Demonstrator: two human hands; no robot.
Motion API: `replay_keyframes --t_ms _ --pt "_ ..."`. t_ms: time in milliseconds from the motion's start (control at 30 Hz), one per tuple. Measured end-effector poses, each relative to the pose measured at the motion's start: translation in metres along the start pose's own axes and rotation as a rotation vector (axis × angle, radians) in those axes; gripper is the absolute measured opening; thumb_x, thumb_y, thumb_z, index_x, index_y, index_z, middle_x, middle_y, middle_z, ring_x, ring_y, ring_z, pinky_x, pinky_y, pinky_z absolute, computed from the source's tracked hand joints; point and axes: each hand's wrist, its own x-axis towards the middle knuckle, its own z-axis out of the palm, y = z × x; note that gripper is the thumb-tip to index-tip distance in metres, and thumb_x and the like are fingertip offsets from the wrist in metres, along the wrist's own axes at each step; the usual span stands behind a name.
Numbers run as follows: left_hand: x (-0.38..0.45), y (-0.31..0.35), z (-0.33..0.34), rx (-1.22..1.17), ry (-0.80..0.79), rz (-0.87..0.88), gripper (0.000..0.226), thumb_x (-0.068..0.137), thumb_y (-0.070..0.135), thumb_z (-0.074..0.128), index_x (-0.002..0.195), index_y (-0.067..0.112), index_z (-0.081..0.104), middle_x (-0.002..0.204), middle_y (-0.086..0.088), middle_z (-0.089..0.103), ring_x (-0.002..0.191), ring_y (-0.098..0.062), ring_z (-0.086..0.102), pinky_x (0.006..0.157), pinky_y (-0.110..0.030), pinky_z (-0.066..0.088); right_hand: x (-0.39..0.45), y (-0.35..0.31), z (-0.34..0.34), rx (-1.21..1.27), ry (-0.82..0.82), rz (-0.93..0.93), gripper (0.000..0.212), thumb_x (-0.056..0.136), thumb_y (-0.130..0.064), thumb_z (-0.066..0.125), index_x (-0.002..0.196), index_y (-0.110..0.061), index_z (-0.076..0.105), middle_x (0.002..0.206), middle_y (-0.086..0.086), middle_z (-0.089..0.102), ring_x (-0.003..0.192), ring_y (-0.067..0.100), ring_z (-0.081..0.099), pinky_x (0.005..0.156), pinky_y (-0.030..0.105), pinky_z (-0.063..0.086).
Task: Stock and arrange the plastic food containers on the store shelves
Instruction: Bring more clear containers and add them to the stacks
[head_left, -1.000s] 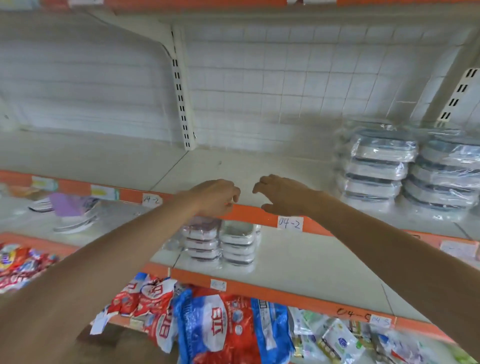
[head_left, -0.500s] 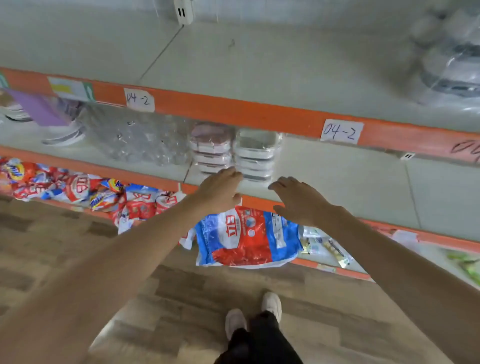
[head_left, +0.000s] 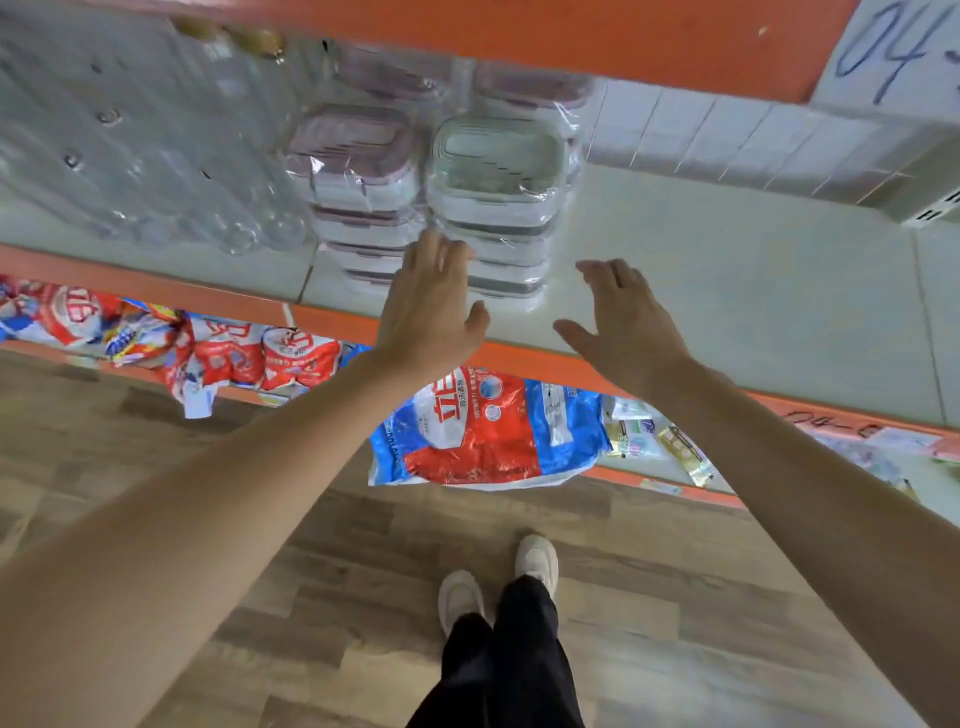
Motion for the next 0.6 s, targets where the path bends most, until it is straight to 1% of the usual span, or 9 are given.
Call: replay_keyframes --t_ms 100,167,300,400,500,600 --pt "0.008 0.001 0.001 -0.127 0.119 -0.047 0.045 0.08 0.008 0.061 0.12 -0.004 0.046 0.123 -0.024 0.037 0.118 -0.035 0.037 0.098 -0.037 0.036 0.017 0.0 -0.001 0.05 0.132 -0.021 0.067 0.089 -0.029 0.06 0.142 -0.004 0.029 0.136 0.014 0.037 0.126 0.028 0.033 0.102 0.032 0.028" --pt "0.016 0.003 0.001 -0.189 0.18 -0.082 0.048 0.079 0.006 0.062 0.121 -0.006 0.043 0.124 -0.025 0.035 0.119 -0.035 0.035 0.1 -0.034 0.034 0.028 0.001 -0.003 0.091 0.181 -0.02 0.07 0.088 -0.029 0.062 0.143 -0.004 0.027 0.138 0.013 0.036 0.128 0.027 0.033 0.102 0.03 0.027" --pt "0.033 0.008 0.003 -0.275 0.198 -0.234 0.054 0.082 0.012 0.062 0.126 -0.002 0.034 0.133 -0.02 0.026 0.127 -0.031 0.026 0.103 -0.032 0.027 0.049 0.005 -0.007 0.202 0.174 0.019 0.077 0.086 -0.032 0.065 0.145 -0.007 0.023 0.144 0.009 0.032 0.133 0.023 0.033 0.106 0.029 0.027" --pt "0.04 0.012 0.006 -0.306 0.202 -0.298 0.055 0.084 0.015 0.061 0.127 0.0 0.032 0.135 -0.016 0.023 0.13 -0.025 0.021 0.104 -0.03 0.023 0.066 0.005 -0.008 0.29 0.167 0.051 0.084 0.081 -0.036 0.07 0.146 -0.011 0.023 0.147 0.005 0.031 0.134 0.019 0.033 0.107 0.028 0.029" --pt "0.043 0.016 0.004 -0.343 0.27 -0.348 0.059 0.082 0.014 0.062 0.129 0.0 0.029 0.135 -0.015 0.023 0.131 -0.024 0.019 0.105 -0.028 0.019 0.084 0.005 -0.009 0.458 0.131 0.107 0.095 0.074 -0.039 0.076 0.148 -0.014 0.02 0.148 0.001 0.029 0.135 0.015 0.031 0.105 0.027 0.032" --pt "0.045 0.017 0.001 -0.407 0.305 -0.382 0.071 0.081 0.013 0.062 0.139 0.004 0.022 0.138 -0.014 0.021 0.133 -0.022 0.018 0.107 -0.029 0.019 0.095 0.003 -0.011 0.656 0.094 0.112 0.098 0.071 -0.032 0.081 0.147 -0.018 0.02 0.148 -0.004 0.028 0.135 0.011 0.029 0.098 0.022 0.03"
